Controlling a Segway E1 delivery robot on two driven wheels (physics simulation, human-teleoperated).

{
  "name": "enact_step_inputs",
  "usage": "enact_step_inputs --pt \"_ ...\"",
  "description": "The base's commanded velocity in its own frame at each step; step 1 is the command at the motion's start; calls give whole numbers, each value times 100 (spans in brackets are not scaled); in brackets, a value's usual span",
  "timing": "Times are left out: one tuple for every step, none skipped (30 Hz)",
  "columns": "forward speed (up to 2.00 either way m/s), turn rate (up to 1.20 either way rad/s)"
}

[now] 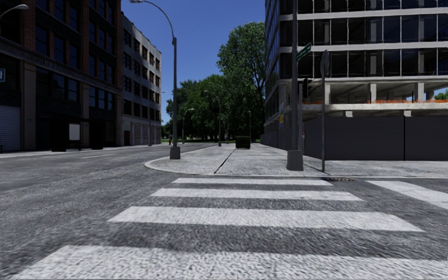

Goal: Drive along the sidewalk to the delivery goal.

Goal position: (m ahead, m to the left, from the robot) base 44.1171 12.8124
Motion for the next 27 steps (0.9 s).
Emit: enact_step_inputs --pt "200 -4" --pt "200 -4" --pt "200 -4" --pt "200 -4" --pt "200 -4" --pt "200 -4" --pt "200 -4" --pt "200 -5" --pt "200 -10" --pt "200 -17" --pt "200 -21" --pt "200 -22" --pt "200 -22" --pt "200 -22" --pt "200 -22" --pt "200 -22" --pt "200 -22" --pt "200 -22" --pt "200 -22" --pt "200 -22" --pt "200 -16" --pt "200 -3" --pt "200 0" --pt "200 0" --pt "200 0" --pt "200 0" --pt "200 0"
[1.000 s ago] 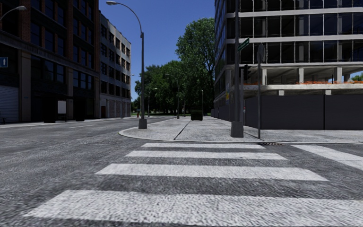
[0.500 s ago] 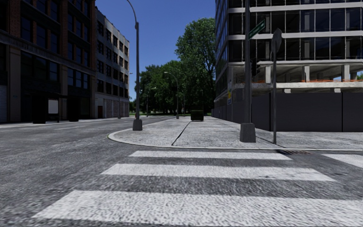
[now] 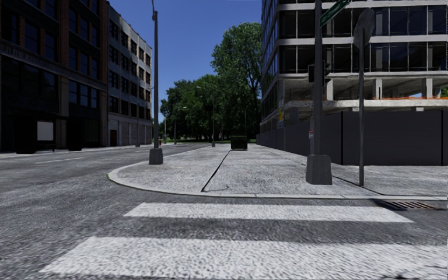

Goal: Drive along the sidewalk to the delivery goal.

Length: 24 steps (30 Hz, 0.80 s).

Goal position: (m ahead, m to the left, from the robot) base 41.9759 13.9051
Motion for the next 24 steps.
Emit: enact_step_inputs --pt "200 0" --pt "200 0" --pt "200 0" --pt "200 0" --pt "200 0" --pt "200 0" --pt "200 0" --pt "200 0" --pt "200 0" --pt "200 0" --pt "200 0" --pt "200 0" --pt "200 0" --pt "200 0" --pt "200 0" --pt "200 0" --pt "200 0" --pt "200 0" --pt "200 0" --pt "200 0" --pt "200 0" --pt "200 0" --pt "200 0" --pt "200 0"
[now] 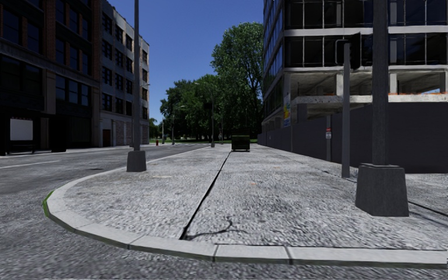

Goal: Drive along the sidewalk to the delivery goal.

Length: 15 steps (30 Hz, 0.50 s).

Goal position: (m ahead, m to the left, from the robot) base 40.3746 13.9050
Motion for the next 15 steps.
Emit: enact_step_inputs --pt "200 0" --pt "200 0" --pt "200 0" --pt "200 0" --pt "200 0" --pt "200 0" --pt "200 0" --pt "200 0" --pt "200 0" --pt "200 0" --pt "199 0" --pt "199 0" --pt "189 0" --pt "179 0" --pt "168 0"
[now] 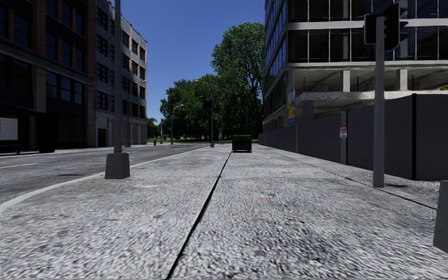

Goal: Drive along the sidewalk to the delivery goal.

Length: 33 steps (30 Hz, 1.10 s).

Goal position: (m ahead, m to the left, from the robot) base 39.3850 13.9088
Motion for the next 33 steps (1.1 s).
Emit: enact_step_inputs --pt "160 0" --pt "152 0" --pt "150 0" --pt "150 0" --pt "148 0" --pt "147 0" --pt "146 0" --pt "146 0" --pt "146 0" --pt "146 0" --pt "146 0" --pt "146 0" --pt "146 0" --pt "147 0" --pt "147 0" --pt "147 0" --pt "147 0" --pt "147 0" --pt "148 0" --pt "148 0" --pt "148 0" --pt "148 0" --pt "148 0" --pt "148 0" --pt "149 0" --pt "150 0" --pt "150 0" --pt "150 0" --pt "154 0" --pt "165 0" --pt "200 0" --pt "200 0" --pt "200 0"
